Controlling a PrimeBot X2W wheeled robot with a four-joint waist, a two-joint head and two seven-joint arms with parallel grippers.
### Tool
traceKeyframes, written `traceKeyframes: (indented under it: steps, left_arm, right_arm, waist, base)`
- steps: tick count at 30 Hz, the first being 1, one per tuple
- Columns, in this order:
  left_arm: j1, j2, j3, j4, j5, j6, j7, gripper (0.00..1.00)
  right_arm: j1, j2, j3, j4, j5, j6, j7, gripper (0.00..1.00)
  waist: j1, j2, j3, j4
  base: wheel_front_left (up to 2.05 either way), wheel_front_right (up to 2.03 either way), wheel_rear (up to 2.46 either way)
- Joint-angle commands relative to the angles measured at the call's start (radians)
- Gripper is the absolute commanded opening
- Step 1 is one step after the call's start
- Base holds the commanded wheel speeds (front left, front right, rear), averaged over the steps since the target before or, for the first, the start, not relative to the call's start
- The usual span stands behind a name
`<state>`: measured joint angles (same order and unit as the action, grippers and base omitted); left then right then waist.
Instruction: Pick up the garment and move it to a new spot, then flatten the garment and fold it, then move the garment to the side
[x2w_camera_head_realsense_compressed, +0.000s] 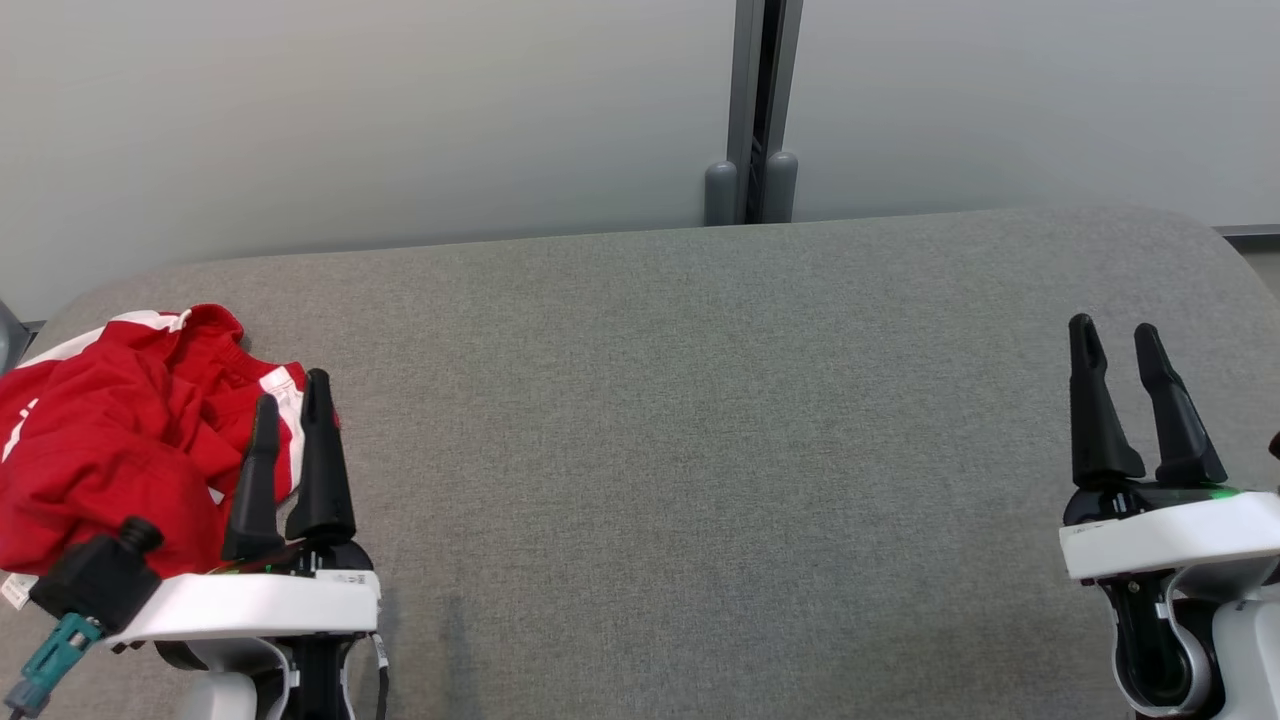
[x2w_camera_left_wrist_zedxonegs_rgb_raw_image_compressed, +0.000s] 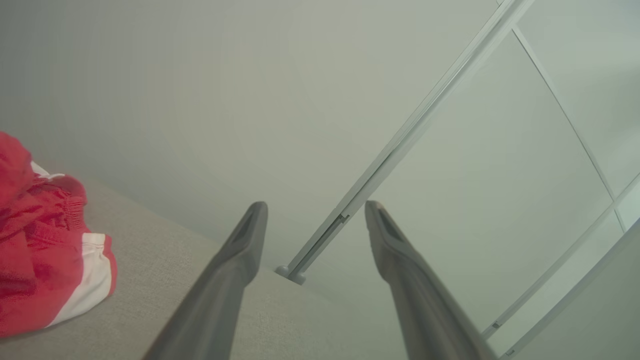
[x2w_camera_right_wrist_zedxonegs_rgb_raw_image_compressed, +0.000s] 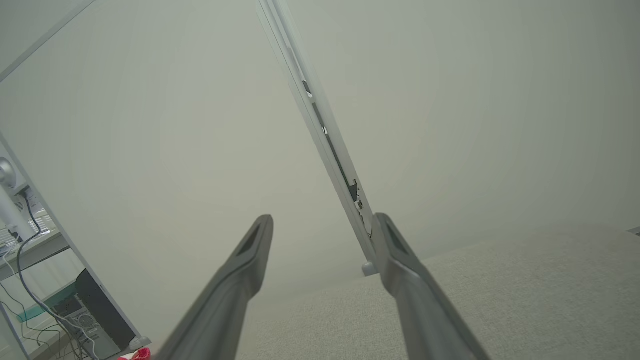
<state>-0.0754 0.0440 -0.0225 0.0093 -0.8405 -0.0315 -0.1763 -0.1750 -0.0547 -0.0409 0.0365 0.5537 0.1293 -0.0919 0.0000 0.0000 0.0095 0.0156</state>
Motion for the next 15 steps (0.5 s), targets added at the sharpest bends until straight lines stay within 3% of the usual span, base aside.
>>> traceKeyframes:
  steps: [1, 15]
  left_arm:
    - [-0.001, 0.005, -0.014, -0.026, 0.066, 0.019, -0.006, 1.0]
    - [0.043, 0.006, -0.139, 0.024, 0.406, 0.113, -0.029, 1.0]
  right_arm:
    - [-0.019, -0.011, 0.013, -0.013, -0.045, 0.001, -0.016, 1.0]
    - [0.008, -0.001, 0.075, 0.055, -0.195, 0.002, -0.062, 1.0]
  waist:
    - [0.0, 0.0, 0.0, 0.001]
    - [0.0, 0.0, 0.005, 0.006]
  base:
    - [0.0, 0.0, 0.0]
    - [0.0, 0.0, 0.0]
